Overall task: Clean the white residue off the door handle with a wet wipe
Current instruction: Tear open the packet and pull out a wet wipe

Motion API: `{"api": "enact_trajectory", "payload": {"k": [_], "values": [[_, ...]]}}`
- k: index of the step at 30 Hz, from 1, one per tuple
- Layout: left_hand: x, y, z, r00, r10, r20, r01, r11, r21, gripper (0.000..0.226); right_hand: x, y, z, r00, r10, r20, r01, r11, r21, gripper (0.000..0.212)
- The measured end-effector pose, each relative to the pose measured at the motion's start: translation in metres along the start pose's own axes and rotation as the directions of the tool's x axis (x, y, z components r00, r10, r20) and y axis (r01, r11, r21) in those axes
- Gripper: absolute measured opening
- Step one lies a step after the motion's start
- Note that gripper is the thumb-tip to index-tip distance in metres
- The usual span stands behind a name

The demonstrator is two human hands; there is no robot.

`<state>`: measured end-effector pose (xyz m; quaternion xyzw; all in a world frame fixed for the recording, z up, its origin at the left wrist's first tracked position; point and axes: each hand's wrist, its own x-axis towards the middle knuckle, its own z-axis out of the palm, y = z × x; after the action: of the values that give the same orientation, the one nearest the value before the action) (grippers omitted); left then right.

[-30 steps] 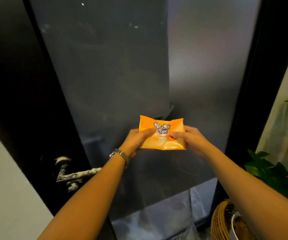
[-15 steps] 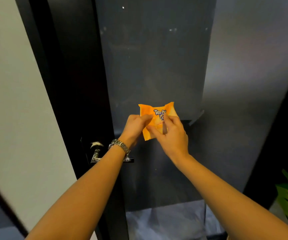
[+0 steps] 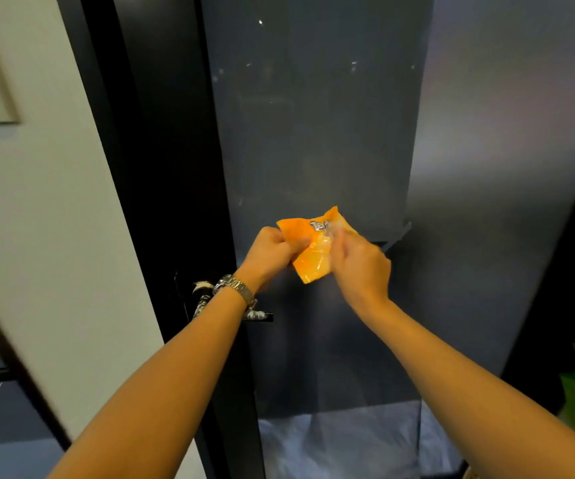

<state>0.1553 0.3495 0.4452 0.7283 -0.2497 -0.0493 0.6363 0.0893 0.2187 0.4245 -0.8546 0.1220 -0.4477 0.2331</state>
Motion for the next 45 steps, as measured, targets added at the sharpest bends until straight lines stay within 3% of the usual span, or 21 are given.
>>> {"api": "enact_trajectory", "payload": {"k": [2,5,9,12,15,17,19,21,26,36,42,45], "values": [[-0.002,-0.006,-0.014,1.0,-0.016,-0.007,0.016,0.999,0.032,0.007,0.009,0.009,-0.009,0.982,0.187,-0.002,-0.186,0.979,0.084,0.039],[-0.009,-0.011,-0.022,0.995,-0.079,0.067,0.077,0.996,0.034,0.013,0.012,0.011,-0.009,0.965,0.261,0.039,-0.259,0.91,0.325,0.037],[-0.016,-0.011,-0.021,0.985,-0.128,0.116,0.127,0.992,0.018,0.022,0.014,0.011,0.004,0.89,0.362,0.279,-0.457,0.725,0.515,0.028],[-0.014,-0.016,-0.021,0.997,-0.07,-0.044,0.076,0.983,0.168,0.038,0.016,0.015,0.005,0.849,0.38,0.368,-0.526,0.677,0.515,0.029],[-0.014,-0.013,-0.014,0.972,0.134,-0.191,-0.059,0.934,0.351,0.066,0.016,0.015,0.007,0.866,0.319,0.385,-0.486,0.716,0.501,0.028],[-0.012,-0.014,-0.009,0.943,0.313,-0.111,-0.201,0.804,0.559,0.049,0.017,0.014,0.008,0.879,0.283,0.384,-0.454,0.741,0.494,0.025],[-0.012,-0.015,-0.005,0.927,0.375,-0.004,-0.258,0.646,0.718,0.019,0.017,0.013,0.01,0.883,0.28,0.377,-0.448,0.741,0.5,0.026],[-0.009,-0.02,-0.002,0.938,0.346,0.014,-0.226,0.582,0.781,0.016,0.017,0.013,0.011,0.888,0.28,0.364,-0.442,0.738,0.51,0.029],[-0.003,-0.02,0.012,0.938,0.331,-0.106,-0.064,0.464,0.884,0.029,0.013,0.005,0.014,0.9,0.257,0.352,-0.421,0.722,0.55,0.033],[0.006,-0.01,0.029,0.928,0.289,-0.236,0.139,0.318,0.938,0.026,0.009,0.004,0.015,0.933,0.157,0.325,-0.322,0.77,0.552,0.034],[0.001,-0.014,0.027,0.942,0.308,-0.136,0.077,0.198,0.977,0.018,0.01,-0.001,0.013,0.936,0.195,0.293,-0.333,0.759,0.559,0.035],[0.0,-0.018,0.022,0.953,0.285,-0.099,0.019,0.271,0.962,0.022,0.009,-0.004,0.016,0.931,0.204,0.303,-0.346,0.757,0.554,0.035]]}}
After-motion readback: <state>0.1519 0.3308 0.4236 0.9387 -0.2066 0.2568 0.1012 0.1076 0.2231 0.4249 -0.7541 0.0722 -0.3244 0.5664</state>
